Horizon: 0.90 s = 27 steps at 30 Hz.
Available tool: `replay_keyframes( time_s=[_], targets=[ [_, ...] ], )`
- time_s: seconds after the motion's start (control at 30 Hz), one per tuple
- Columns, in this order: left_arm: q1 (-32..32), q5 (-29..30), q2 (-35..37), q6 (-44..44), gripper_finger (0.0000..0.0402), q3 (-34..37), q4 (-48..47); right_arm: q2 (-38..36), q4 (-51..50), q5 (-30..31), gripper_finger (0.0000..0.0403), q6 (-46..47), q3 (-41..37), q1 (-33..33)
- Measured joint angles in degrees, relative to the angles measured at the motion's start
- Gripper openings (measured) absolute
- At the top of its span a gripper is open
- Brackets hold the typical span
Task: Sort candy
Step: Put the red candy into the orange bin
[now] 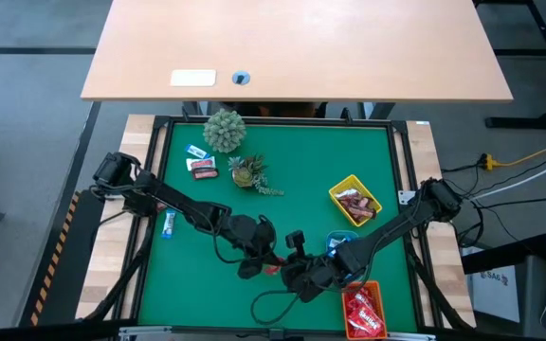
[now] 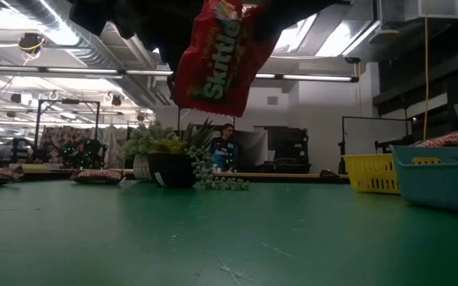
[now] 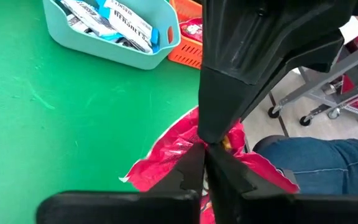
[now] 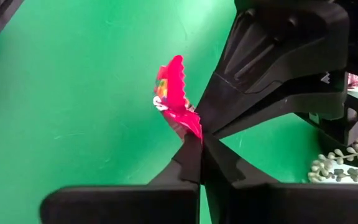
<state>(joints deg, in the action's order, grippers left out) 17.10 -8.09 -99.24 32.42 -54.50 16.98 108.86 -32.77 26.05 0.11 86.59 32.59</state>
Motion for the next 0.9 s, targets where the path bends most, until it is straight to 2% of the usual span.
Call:
replay_keyframes(
  time_s=[0.1, 0.27, 0.37, 0.57, 0.7, 0.9],
  targets=[
    [0.0, 1.1, -0.3, 0.0, 0.0038, 0.0, 0.0, 0.0, -0.1, -0.1, 0.0006, 0.0, 0.0, 0.0],
    [1.1, 9.1, -1.7, 1.8, 0.0092, -0.2, -1.5, 0.0, -1.5, -1.9, 0.0002, 2.6, -0.1, -0.1],
    [1.2, 11.7, -2.8, 4.0, 0.0113, -0.2, -1.5, 0.1, -6.8, -4.4, 0.0004, 6.4, 1.8, -0.2],
    [1.3, 12.0, -3.4, 4.5, 0.0121, -0.1, -2.7, -0.1, -21.9, -15.2, 0.0003, 17.0, 9.1, 1.0],
    [1.3, 11.9, -3.4, 4.5, 0.0121, -0.1, -2.6, -0.1, -27.7, -19.1, 0.0002, 22.1, 13.1, 3.9],
    [1.4, 11.8, -3.4, 4.5, 0.0121, -0.1, -2.4, -0.1, -33.2, -24.3, 0.0002, 34.4, 16.0, 10.3]
  ],
)
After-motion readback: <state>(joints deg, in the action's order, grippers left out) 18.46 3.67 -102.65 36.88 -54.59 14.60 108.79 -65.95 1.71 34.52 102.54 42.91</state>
